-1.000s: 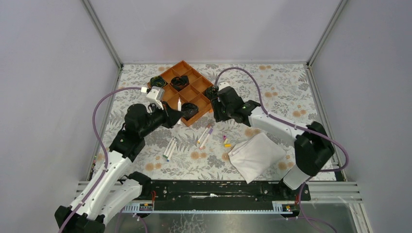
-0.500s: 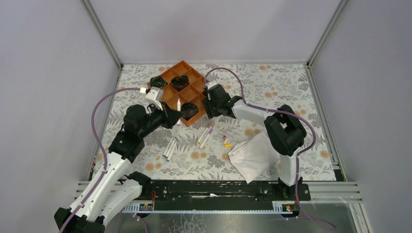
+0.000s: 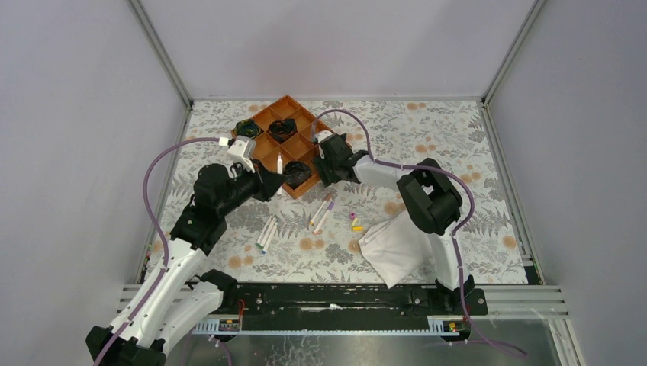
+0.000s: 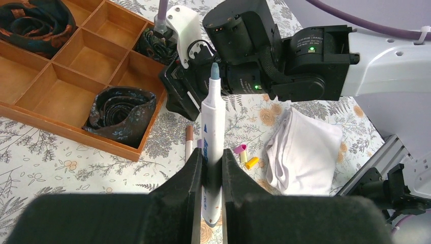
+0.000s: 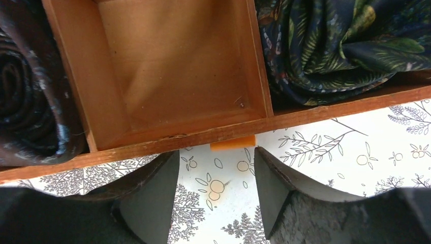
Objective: Insert the pens into the pen caps
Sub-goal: Pick up the pen cap from the center of the board.
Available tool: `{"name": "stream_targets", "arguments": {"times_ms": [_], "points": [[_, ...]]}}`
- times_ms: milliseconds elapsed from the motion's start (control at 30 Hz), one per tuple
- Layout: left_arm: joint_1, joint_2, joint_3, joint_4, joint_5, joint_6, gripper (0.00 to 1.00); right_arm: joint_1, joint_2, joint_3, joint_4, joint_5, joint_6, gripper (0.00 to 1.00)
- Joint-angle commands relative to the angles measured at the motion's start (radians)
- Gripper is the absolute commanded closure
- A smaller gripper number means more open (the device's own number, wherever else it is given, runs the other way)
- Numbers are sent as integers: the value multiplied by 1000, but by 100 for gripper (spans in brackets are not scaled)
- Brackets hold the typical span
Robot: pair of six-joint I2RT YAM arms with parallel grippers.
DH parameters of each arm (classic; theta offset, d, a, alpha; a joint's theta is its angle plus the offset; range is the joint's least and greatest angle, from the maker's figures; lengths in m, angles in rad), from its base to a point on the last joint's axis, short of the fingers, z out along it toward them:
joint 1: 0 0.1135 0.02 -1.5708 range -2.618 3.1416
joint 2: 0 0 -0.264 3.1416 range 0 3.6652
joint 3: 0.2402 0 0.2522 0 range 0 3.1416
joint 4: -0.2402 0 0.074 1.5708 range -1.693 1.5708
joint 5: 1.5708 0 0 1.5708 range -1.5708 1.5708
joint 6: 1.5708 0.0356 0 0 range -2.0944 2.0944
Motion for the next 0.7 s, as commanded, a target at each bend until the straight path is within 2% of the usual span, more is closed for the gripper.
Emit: {"name": "stream_targets", "arguments": {"times_ms": [0,367,667], "points": [[11,-2,-10,31,4,14,100,-14,11,46,26,27,-23,39],[22,3,-13,37,20,11,100,-27,50,66,24,24,-31,48],[28,6,-13,42,34,7,100,-27,-18,5,20,-41,-39,72]]}}
